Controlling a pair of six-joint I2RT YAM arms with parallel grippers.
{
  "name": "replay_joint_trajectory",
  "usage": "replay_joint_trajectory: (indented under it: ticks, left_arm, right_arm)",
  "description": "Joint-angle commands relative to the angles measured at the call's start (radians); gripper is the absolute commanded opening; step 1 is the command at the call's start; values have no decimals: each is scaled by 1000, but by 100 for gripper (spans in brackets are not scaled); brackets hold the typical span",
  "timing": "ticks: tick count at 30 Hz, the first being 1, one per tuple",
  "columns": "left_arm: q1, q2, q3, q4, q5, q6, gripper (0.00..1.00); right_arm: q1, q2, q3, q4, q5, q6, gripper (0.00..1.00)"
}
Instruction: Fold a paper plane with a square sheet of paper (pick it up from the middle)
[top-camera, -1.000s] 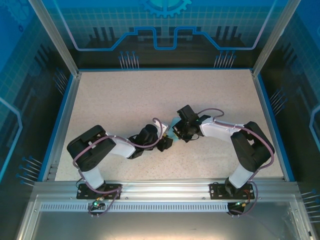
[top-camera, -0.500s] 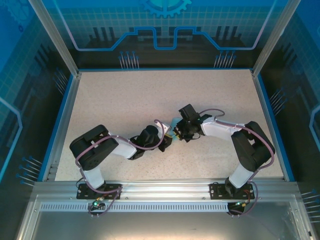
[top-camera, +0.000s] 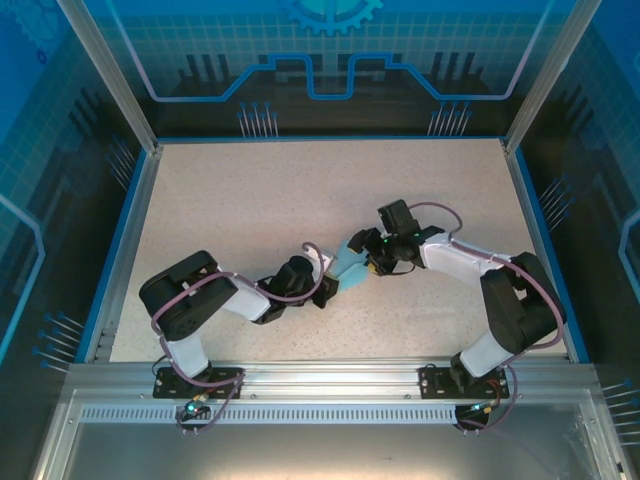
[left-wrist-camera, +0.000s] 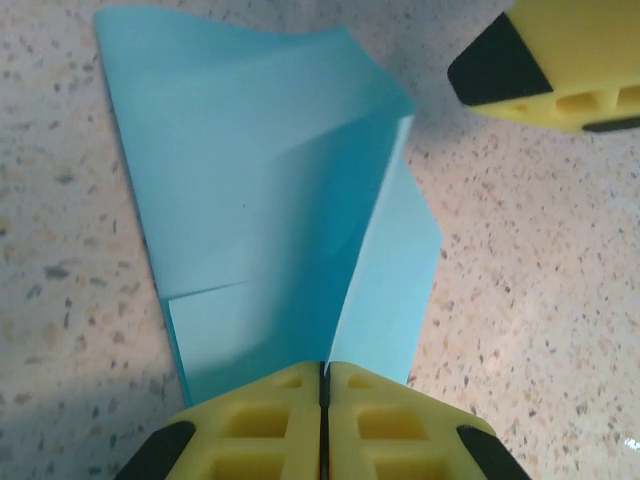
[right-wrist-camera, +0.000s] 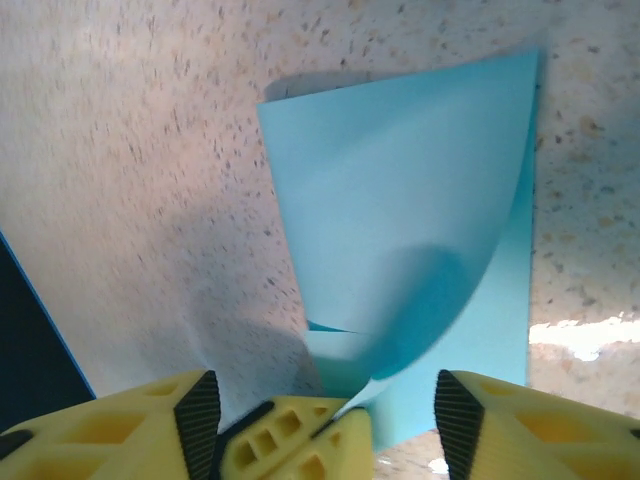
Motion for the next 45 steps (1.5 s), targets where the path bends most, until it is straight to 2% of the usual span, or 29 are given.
replay_joint_trajectory:
  ticks: [1, 4, 10, 17, 31, 36, 41, 45]
  left_arm:
    - [-5, -21, -34, 53, -5, -50, 10]
    - [-4, -23, -48, 71, -3, -59, 11]
    - [-4, -29, -58, 80, 9, -52, 12]
    - [-4, -37, -62, 75, 5, -18, 13]
    - [-4, -55, -55, 45, 11, 51, 16]
    - [-4, -56, -55, 44, 11, 62, 16]
    - [-5, -64, -48, 30, 15, 70, 17]
    - [-4, -93, -36, -7, 36, 74, 24]
  right_arm:
    - [-18, 4, -45, 47, -111, -178, 54]
    - [-24, 15, -62, 53, -130, -211, 53]
    - [-34, 63, -36, 66, -182, -174, 54]
    - [-54, 153, 31, -3, -210, -33, 54]
    - [-50, 170, 83, -102, -202, 141, 51]
    - [-44, 181, 80, -102, -221, 172, 41]
    - [-41, 183, 71, -113, -220, 216, 18]
    - [-37, 139, 62, -130, -157, 261, 11]
